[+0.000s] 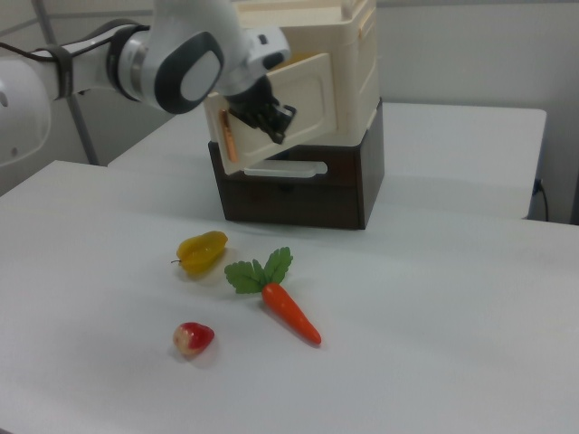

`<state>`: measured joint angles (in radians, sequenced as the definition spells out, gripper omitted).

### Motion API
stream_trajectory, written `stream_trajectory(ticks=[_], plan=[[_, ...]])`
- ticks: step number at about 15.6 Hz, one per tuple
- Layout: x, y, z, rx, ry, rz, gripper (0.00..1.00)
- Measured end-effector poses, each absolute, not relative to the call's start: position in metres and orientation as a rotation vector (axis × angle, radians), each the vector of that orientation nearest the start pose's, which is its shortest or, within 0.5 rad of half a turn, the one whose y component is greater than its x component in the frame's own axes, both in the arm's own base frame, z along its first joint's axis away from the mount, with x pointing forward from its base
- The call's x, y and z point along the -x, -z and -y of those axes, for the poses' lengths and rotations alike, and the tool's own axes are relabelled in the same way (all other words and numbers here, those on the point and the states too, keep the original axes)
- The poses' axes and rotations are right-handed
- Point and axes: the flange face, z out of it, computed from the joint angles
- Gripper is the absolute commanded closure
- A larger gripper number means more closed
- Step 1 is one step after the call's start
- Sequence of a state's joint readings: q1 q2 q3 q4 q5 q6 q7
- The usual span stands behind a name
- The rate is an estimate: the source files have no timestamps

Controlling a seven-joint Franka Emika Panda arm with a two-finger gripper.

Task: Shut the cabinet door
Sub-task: 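Push the cabinet door with the gripper, swinging it shut against the box, then lift the gripper away from the closed cabinet door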

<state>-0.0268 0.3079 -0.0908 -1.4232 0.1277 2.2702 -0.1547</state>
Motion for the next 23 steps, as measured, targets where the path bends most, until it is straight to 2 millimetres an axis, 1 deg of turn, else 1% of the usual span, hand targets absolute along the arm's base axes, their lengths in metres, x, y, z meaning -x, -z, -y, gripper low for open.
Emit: stream_trajectory(ticks=[2, 4, 7, 9, 11, 13, 15, 17, 21, 23], plan=[[-0.701, -0.58, 0.038, 2.992, 0.89, 0.057, 0.93], [-0.712, -0.575, 0.014, 2.957, 1.0, 0.104, 0.93], [-0.727, -0.558, -0.023, 2.901, 1.143, 0.167, 0.93], [-0.734, -0.546, -0.042, 2.871, 1.204, 0.195, 0.93], [-0.738, -0.538, -0.056, 2.849, 1.241, 0.212, 0.93], [-0.739, -0.54, -0.066, 2.817, 1.3, 0.217, 0.93], [-0.74, -0.541, -0.071, 2.789, 1.347, 0.201, 0.92], [-0.743, -0.538, -0.076, 2.774, 1.372, 0.197, 0.92], [-0.756, -0.523, -0.082, 2.75, 1.413, 0.182, 0.92], [-0.757, -0.524, -0.082, 2.741, 1.422, 0.168, 0.92]])
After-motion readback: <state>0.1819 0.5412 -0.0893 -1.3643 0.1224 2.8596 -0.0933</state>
